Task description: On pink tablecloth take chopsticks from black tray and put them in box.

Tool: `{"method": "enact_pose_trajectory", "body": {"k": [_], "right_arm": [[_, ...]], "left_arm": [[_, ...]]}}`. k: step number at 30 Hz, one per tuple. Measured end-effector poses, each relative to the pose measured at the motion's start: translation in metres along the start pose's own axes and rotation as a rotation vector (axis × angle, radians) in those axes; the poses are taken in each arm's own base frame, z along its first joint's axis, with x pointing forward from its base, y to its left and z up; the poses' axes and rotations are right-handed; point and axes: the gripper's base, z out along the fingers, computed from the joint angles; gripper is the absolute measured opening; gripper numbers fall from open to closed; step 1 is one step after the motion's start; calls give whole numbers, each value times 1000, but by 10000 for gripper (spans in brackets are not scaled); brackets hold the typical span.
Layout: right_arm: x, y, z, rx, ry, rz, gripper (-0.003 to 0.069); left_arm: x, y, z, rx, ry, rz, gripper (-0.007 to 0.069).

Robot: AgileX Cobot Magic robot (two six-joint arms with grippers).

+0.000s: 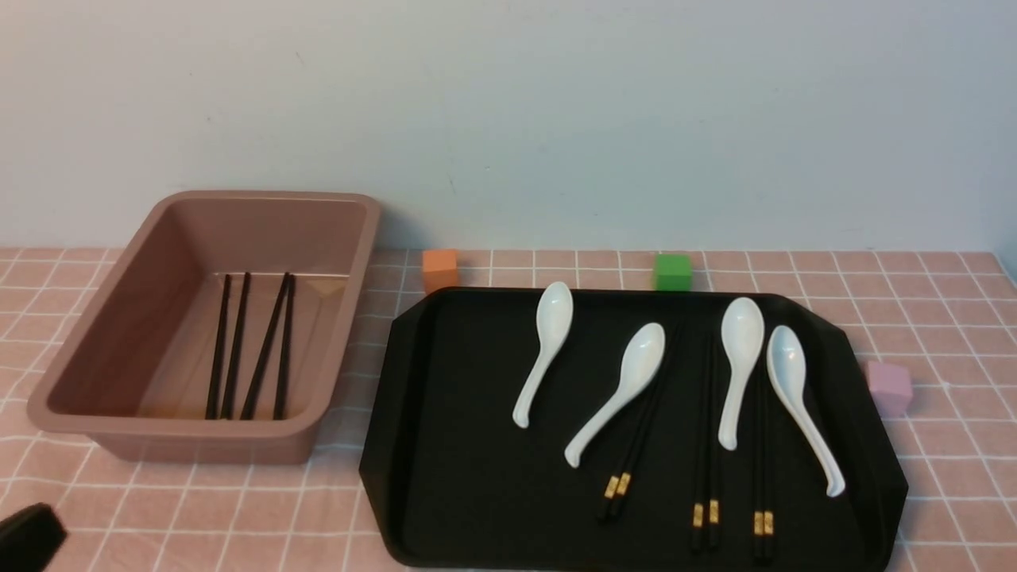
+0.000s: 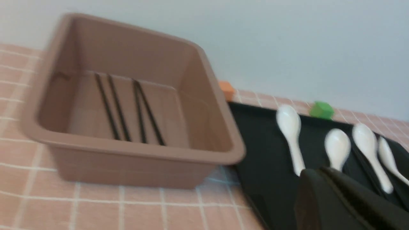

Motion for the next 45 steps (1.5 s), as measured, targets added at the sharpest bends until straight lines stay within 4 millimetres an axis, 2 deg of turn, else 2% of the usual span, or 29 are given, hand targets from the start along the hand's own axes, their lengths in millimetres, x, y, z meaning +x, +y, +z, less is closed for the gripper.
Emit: {"method": "enact_pose_trajectory", "body": {"k": [3,6,10,13,27,45], "right_arm": [[0,0,0,0,0,0,240],[0,0,0,0,0,0,240],[0,0,0,0,0,0,240],[0,0,0,0,0,0,240],[0,0,0,0,0,0,240],[0,0,0,0,0,0,240]], "left_arm": [[11,9,-6,-73,-71,9,-13],[29,22,-3,-179,-64,-25,-13],[48,31,-2,-275,43,-78,-13],[56,33,-2,-298,111,-80,-13],[57,30,-2,-232,145,-42,-13],[57,30,-2,-227,148,-38,-13]]}}
